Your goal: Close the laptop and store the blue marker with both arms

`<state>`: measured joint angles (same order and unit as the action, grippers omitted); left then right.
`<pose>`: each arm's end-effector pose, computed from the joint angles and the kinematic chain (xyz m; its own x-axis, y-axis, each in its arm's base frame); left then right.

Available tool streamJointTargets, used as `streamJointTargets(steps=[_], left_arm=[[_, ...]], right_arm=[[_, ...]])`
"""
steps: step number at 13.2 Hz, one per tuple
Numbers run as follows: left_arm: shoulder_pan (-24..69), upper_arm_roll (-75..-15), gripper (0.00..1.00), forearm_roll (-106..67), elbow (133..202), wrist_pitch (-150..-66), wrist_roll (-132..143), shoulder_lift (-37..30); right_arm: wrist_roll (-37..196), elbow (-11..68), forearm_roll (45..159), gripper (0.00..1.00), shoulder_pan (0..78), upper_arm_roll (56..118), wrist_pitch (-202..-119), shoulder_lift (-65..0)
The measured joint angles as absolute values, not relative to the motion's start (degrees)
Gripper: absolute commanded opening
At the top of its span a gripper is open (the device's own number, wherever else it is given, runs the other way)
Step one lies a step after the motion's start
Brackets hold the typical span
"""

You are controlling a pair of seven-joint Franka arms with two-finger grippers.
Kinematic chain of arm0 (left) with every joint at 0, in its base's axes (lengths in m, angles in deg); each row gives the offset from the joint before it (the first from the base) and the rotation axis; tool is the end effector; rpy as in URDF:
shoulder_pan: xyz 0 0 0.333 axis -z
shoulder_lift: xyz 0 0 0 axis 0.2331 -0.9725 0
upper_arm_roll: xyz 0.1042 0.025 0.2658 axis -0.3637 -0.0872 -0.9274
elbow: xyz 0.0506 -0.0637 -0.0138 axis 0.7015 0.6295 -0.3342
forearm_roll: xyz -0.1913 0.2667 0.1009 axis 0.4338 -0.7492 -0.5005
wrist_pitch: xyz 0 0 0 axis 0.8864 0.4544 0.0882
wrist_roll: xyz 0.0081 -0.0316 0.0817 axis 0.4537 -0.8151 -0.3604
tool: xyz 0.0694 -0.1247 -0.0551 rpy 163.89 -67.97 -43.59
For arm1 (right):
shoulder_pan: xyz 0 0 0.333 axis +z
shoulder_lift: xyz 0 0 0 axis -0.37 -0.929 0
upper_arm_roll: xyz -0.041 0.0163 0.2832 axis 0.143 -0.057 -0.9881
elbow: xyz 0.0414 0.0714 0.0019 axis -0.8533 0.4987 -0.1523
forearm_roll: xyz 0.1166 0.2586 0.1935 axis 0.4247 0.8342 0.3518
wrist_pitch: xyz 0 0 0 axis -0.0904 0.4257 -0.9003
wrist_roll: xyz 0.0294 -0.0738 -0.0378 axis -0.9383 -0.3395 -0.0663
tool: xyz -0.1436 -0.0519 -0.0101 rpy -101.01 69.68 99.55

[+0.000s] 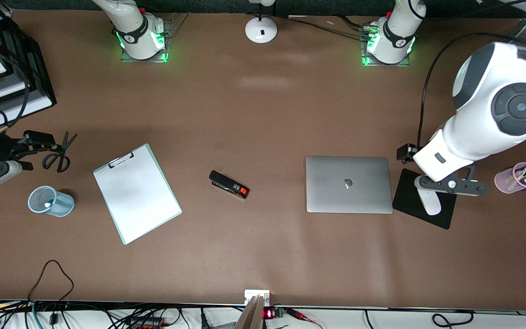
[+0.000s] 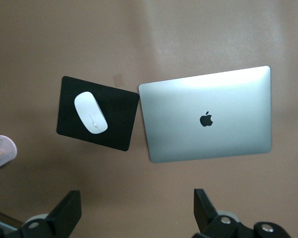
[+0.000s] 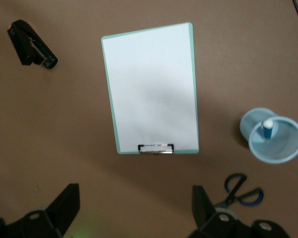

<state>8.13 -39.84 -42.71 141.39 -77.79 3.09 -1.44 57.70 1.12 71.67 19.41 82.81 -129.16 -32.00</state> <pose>0.5801 -0.1095 0.4562 0.9822 -0.1401 -0.1251 -0.1538 -0.9823 -0.1074 0.5857 -0.0153 0.4533 0.9082 0.4023 -0.1157 0.3786 -0.9073 -0.1828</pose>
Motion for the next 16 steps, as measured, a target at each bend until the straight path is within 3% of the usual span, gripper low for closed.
streamJointTargets(steps=[2,5,10,13,16], left_arm=[[8.00,-40.92,1.00,-41.26,141.43,-77.24,5.83,0.70],[10.36,-50.36,1.00,-32.47,144.65,-78.16,10.90,5.14],[14.36,-59.54,1.00,-30.09,164.06,-93.94,12.08,17.69],[15.85,-60.29,1.00,-30.09,171.49,-95.26,12.08,22.37],[16.45,-60.27,1.00,-30.09,171.96,-94.49,12.08,22.99]], right_arm=[[64.06,-0.11,70.06,1.00,22.00,82.78,-127.66,-31.72],[67.89,-0.24,69.20,1.00,23.42,82.80,-127.53,-31.74],[72.83,-0.50,67.20,1.00,25.80,82.80,-127.37,-31.53],[75.82,-0.25,65.69,1.00,27.50,82.80,-126.92,-31.06],[75.86,0.02,65.48,1.00,27.16,83.28,-126.89,-30.64]])
